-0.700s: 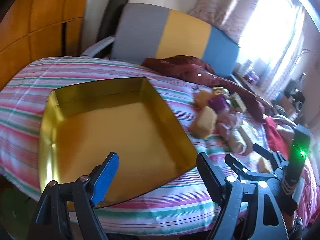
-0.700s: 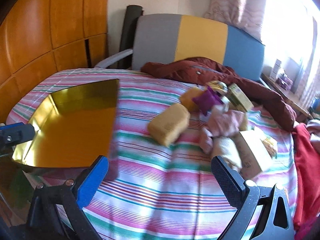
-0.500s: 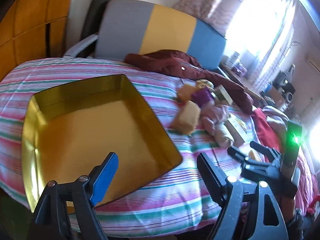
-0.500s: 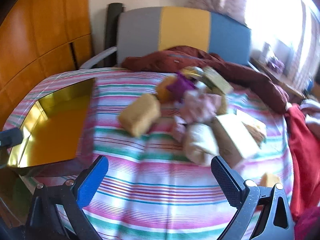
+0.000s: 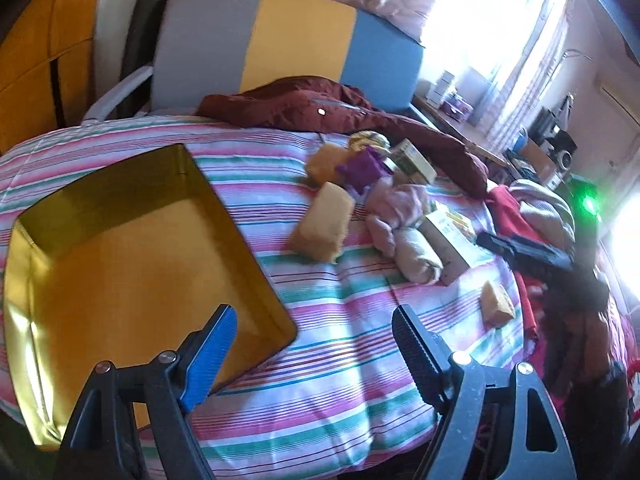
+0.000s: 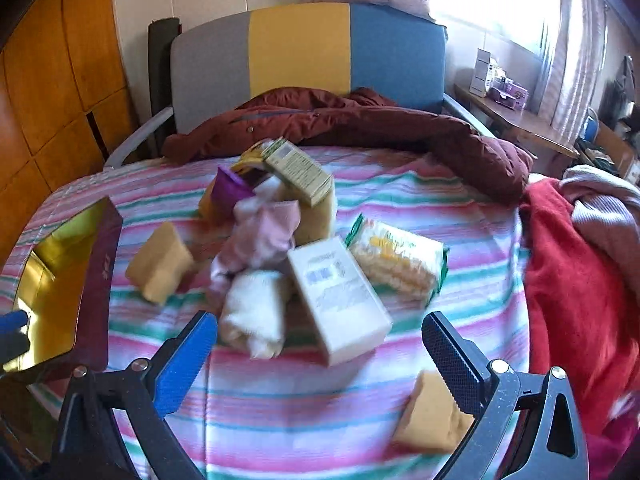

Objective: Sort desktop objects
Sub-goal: 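Reach left tool toward white sock roll while right tool approaches white barcode box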

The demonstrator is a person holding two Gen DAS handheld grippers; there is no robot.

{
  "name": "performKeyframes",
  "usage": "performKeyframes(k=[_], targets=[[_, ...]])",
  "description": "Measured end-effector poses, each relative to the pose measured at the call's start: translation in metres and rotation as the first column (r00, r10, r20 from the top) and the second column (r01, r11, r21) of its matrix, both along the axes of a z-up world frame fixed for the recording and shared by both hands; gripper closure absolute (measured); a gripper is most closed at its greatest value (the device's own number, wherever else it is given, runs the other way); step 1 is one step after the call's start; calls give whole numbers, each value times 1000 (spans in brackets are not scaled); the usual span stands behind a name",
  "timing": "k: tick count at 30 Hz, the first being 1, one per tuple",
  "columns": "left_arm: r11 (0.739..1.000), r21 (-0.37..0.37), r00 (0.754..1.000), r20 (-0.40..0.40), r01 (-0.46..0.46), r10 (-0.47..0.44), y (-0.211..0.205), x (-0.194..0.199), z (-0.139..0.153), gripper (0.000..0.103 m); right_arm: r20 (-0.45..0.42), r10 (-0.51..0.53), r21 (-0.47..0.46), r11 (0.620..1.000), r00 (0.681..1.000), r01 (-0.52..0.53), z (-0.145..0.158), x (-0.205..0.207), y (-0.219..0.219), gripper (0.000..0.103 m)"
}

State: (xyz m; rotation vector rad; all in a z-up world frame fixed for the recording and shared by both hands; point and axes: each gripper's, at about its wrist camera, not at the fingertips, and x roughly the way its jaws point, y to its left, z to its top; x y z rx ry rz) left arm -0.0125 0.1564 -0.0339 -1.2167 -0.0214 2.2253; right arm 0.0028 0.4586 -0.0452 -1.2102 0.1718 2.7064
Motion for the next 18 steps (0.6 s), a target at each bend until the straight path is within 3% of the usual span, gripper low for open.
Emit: performKeyframes(k=[3,8,18], targets=[[999,-1,999,11,44,-44,13,2,-2,22,-12,53,-45,998,999,-54,-4,-13,10,1],[995,-32,996,16,91,-91,38,4,-6,22,-1,131,-73,989,991,-130,-18,-35,20,14],[983,-17,982,52,181,-180,87,-7,-20,22,51,196,-94,977,979,-191,-46,-63,32,17]])
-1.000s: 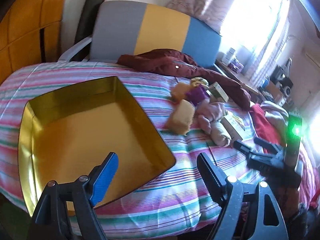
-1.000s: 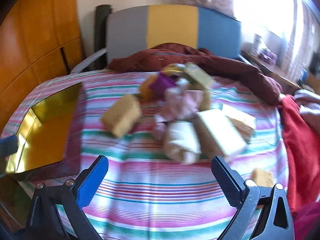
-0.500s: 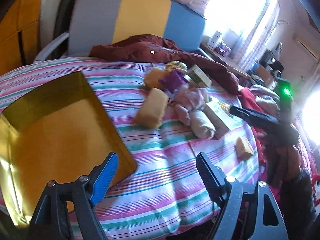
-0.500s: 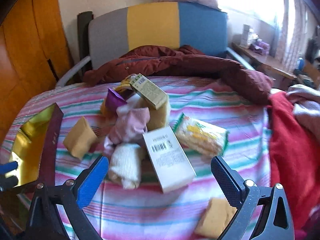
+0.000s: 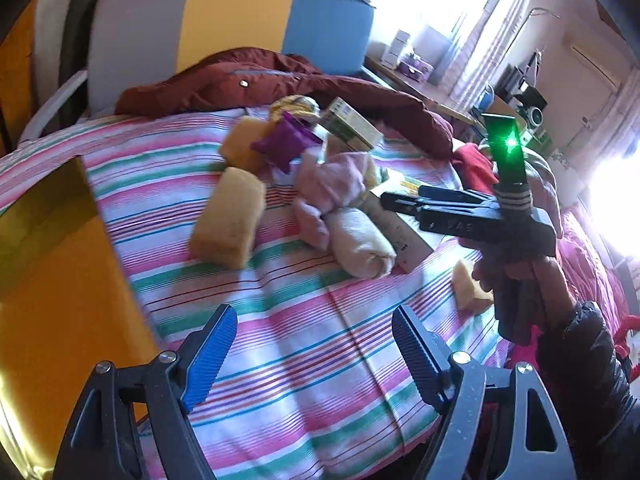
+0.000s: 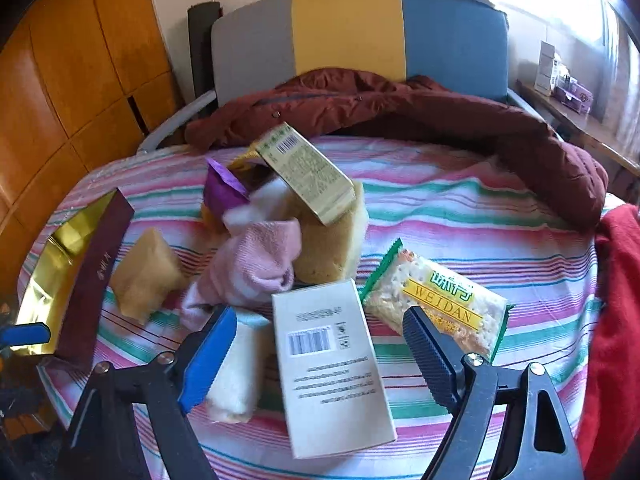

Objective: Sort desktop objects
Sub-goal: 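Reach left tool toward white sock roll while right tool approaches white barcode box, then close left tool on white sock roll while right tool grasps white barcode box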

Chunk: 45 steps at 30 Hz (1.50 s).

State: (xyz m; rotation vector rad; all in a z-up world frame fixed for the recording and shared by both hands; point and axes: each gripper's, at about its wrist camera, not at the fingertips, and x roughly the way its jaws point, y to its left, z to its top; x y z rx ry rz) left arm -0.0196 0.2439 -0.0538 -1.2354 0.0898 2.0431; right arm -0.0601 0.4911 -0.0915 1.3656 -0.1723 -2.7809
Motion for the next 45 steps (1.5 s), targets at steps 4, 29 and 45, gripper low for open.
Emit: performKeyframes(k=[4,29,45], targets=[[1000,-8,1000,1,28,-28,23,-4,-8,28,60,27,19,999,998,-28,-12,-5,0,37],[1000,-28,995,101,-10,13,112,-39,-69,44,-28,9,5,1000,1000,-9,22,12,6,53],[1000,-14,991,-136,-17,15,50,8,-11,49,-114,47,-37,998,992,-52,39,22,-1,53]])
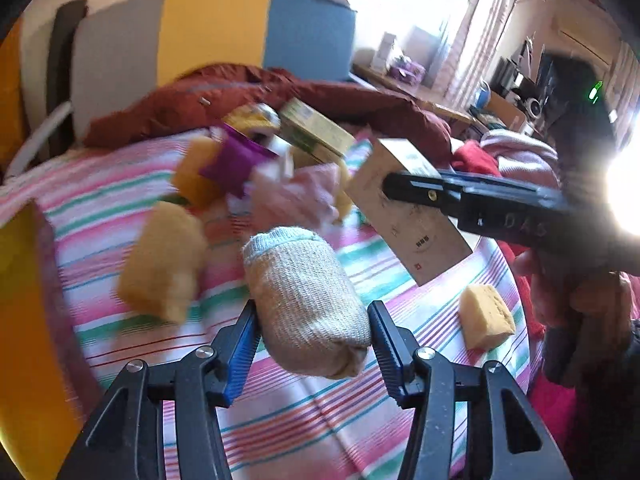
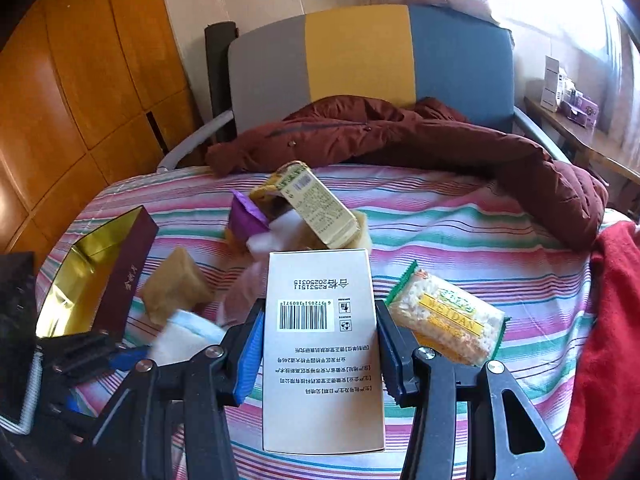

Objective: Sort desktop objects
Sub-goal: 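Carry both items over gold tray and open both tools to drop them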

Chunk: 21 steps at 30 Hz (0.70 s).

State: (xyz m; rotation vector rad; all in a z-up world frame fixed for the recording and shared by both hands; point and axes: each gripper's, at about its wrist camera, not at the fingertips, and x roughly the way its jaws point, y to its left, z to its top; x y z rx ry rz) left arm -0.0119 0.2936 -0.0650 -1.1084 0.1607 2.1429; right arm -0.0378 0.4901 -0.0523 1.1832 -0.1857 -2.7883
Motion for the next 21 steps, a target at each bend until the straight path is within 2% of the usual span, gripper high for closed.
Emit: performKeyframes(k=[5,9,12,16,21], targets=[[995,8,994,-43,-97,97,-45,0,21,49,-15,29,-6,1000,999,-29,4,2,-14,53],[978,1,975,-68,-211,210,-102,-5,32,49,-27,43,-7,999,999,-44,12,4,-29,53],[955,-6,953,-76,-296,294,-141,-7,35,49,-46,69,-9,998,997,-69,23,6,-45,53],[913,-41,911,-98,-406,400,-192,-8,30,49,-75,127,-35,991,989,-130,40,6,-77,53],[850,-91,854,-107,-518,509,-243,-5,18,48,-86,240,-54,968,967,-245,53,-3,-141,53]])
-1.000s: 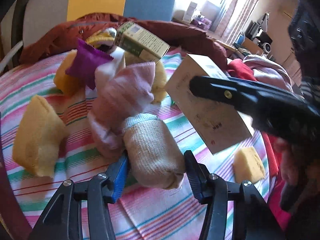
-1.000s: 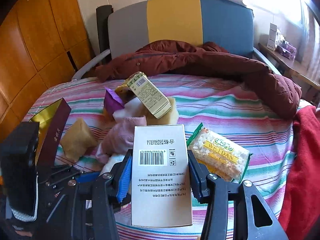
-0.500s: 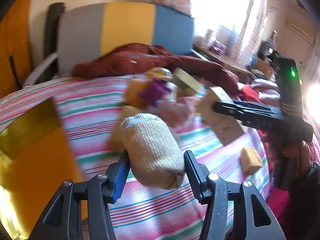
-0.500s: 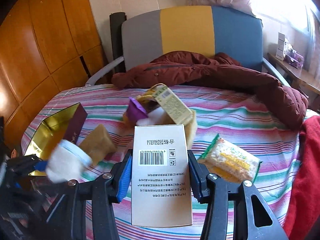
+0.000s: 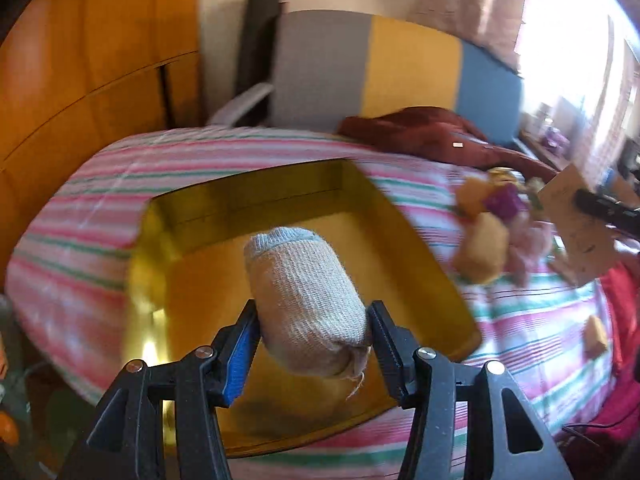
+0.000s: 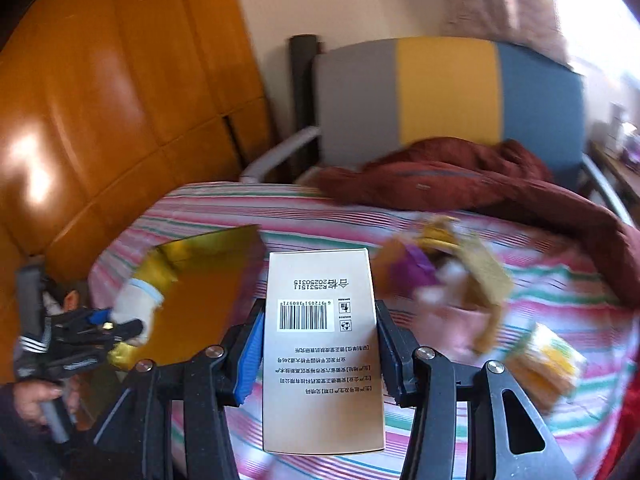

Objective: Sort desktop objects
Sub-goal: 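Carry both items over gold tray and open both tools to drop them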

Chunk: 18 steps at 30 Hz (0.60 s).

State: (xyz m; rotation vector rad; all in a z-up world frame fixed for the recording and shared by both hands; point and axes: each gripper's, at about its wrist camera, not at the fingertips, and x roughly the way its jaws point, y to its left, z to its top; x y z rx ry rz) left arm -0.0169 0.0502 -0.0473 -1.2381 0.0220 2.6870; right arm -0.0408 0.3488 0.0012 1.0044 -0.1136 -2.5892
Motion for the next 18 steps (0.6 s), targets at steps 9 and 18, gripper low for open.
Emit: performKeyframes(k=[9,18], targets=[[990,-35,990,7,-139,139,-61,6,-13,48,89,195,-36,981,977,-192,-24,-21,-140,53],[985,-47,986,22,-166,167,-85,12,-19,46,227,220,-42,975,949,-216,-69,-36,-217,52]])
